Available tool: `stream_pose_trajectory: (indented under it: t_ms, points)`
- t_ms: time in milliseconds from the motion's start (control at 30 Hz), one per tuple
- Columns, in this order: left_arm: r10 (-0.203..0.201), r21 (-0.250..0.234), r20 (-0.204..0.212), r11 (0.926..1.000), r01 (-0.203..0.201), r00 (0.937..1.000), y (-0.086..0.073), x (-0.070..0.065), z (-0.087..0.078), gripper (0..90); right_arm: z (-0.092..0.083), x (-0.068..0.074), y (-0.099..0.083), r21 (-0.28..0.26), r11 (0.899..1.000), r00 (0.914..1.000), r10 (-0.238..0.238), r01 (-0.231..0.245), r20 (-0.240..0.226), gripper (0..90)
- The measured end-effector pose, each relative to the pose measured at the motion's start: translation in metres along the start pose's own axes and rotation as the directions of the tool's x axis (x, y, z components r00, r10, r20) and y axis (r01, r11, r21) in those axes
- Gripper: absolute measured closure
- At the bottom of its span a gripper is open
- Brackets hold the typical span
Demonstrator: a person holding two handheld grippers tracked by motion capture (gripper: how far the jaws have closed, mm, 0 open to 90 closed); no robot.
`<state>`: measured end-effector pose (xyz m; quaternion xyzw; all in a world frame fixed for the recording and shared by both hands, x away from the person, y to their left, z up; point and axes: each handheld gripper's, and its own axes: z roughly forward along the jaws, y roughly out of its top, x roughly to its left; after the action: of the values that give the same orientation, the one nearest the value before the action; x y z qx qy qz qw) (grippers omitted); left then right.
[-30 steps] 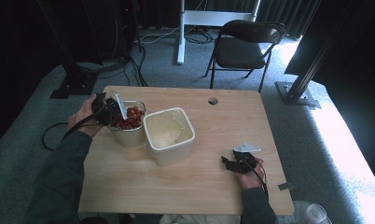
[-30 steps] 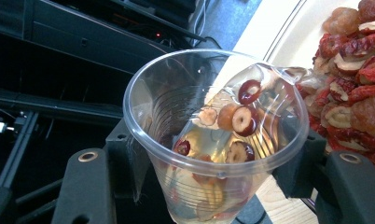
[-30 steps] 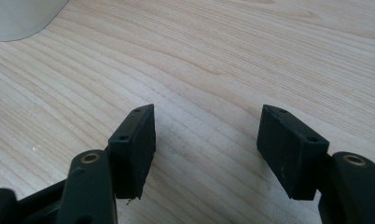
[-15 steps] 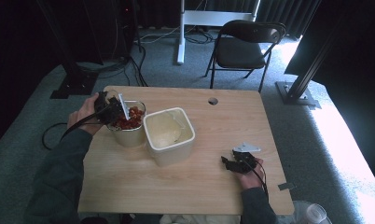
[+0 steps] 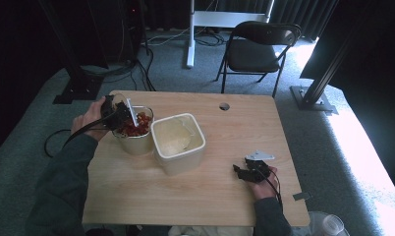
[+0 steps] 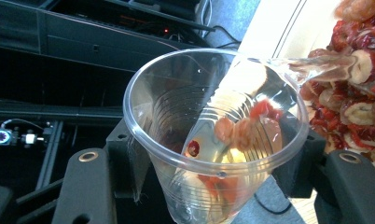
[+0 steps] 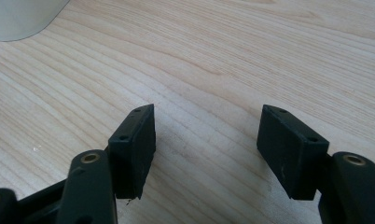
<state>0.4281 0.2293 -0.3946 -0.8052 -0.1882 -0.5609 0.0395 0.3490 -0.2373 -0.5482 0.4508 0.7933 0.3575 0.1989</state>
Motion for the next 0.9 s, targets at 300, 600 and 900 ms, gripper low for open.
stream_pose_trajectory:
  t_ms: [300,600,900]
  points:
    - [0.018,0.002,-0.015,0.9998,-0.018,0.9997,0.0016,-0.0005,-0.0010,38.6,0.0000,0.0000,0.0000,0.000,1.000,1.0000,0.000,0.000,0.000,36.5]
    - [0.036,0.004,-0.023,0.9993,-0.036,0.9991,0.0030,-0.0027,-0.0007,38.7,0.0000,0.0000,0.0000,0.000,1.000,1.0000,0.000,0.000,0.000,36.5]
    - [0.056,0.006,-0.032,0.9984,-0.055,0.9979,0.0029,-0.0054,0.0000,38.8,0.0000,0.0000,0.0000,0.000,1.000,1.0000,0.000,0.000,0.000,36.5]
